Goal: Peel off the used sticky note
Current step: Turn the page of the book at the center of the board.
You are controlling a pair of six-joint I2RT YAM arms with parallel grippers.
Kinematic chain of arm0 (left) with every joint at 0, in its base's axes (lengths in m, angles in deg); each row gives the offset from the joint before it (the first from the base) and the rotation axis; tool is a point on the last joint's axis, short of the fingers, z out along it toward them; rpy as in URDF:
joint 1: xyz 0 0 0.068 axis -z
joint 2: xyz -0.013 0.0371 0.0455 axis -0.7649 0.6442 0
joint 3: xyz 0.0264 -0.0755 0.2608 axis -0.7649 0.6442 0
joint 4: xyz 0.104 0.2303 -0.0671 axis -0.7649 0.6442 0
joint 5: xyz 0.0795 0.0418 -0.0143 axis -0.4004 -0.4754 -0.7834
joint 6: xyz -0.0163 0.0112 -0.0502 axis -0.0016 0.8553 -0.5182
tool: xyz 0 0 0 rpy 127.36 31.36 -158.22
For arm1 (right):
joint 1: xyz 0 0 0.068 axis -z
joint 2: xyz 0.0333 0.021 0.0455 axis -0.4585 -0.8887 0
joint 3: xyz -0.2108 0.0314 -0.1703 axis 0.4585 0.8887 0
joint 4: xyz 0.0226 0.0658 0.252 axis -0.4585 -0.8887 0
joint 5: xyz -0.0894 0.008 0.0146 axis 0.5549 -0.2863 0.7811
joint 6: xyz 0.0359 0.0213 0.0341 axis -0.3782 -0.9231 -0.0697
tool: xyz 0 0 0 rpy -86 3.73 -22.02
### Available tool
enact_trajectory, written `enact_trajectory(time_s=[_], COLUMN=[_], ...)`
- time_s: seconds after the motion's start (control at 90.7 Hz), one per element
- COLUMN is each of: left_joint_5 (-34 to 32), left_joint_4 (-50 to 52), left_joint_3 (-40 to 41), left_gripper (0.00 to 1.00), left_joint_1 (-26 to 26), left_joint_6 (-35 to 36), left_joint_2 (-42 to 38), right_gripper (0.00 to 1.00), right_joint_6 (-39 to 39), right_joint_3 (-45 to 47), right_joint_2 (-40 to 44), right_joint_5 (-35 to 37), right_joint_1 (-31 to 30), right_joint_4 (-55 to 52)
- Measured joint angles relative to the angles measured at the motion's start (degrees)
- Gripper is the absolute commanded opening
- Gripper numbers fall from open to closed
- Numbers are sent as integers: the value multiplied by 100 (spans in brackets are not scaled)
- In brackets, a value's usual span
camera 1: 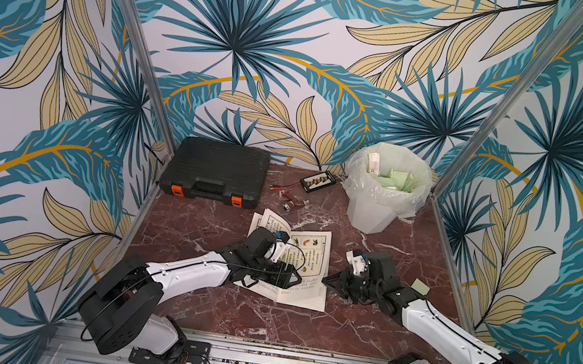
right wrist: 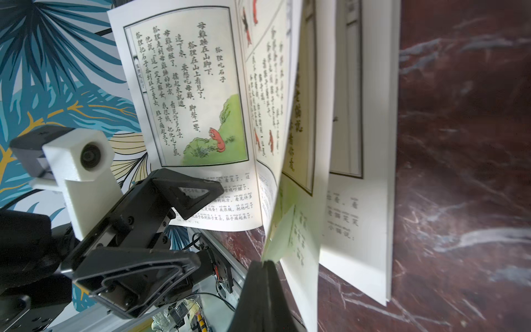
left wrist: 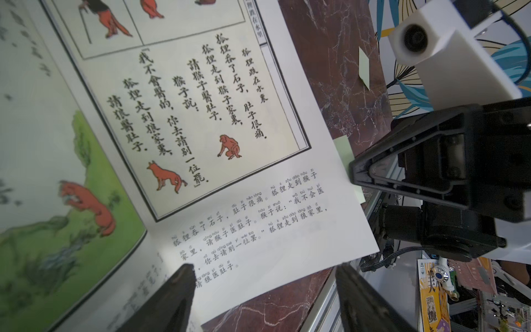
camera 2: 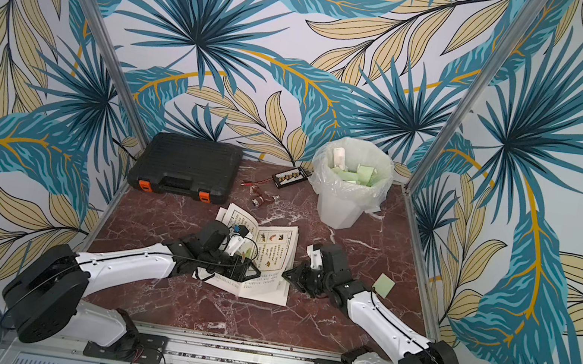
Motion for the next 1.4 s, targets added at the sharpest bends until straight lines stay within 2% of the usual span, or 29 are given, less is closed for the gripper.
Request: enact_trajectory(time_s=[0.485, 0.771, 0.937, 0.981, 1.025, 1.135, 1.223, 1.4], left_joint_5=[-105, -149, -149, -149, -166, -229, -328, -678], left_joint_4=[275, 262, 223, 225, 227, 260, 330, 715], left_joint_3=[0, -11, -120, -144, -166, -188, -192, -201], left_gripper=[86, 89, 87, 83, 75, 48, 30, 4], left_joint_1=[-219, -249, -249, -249, -249, -251, -251, -256], left_joint_6=[-76, -188, -216, -216, -225, -238, -214, -162], left_joint_2=[-737, -743, -610, -588, -566, -533, -531, -612], right_gripper=[0, 0, 0, 0, 0, 0, 0, 0], right_joint_6=[201, 243, 243, 243, 243, 240, 243, 251], right_joint_3=[-1215, -1572, -1663, -1681, -1698, -1738, -1738, -1738], right_joint_2=[-992, -1429, -1604, -1617, -1628, -1672, -1692, -1692], right_joint_5=[9, 39, 79, 90, 96, 96, 103, 120], right_joint_1=[-695, -1071, -1226, -1259, -1283, -1307, -1309, -1325], right_joint_4=[-114, -114, -114, -114, -114, -109, -109, -111])
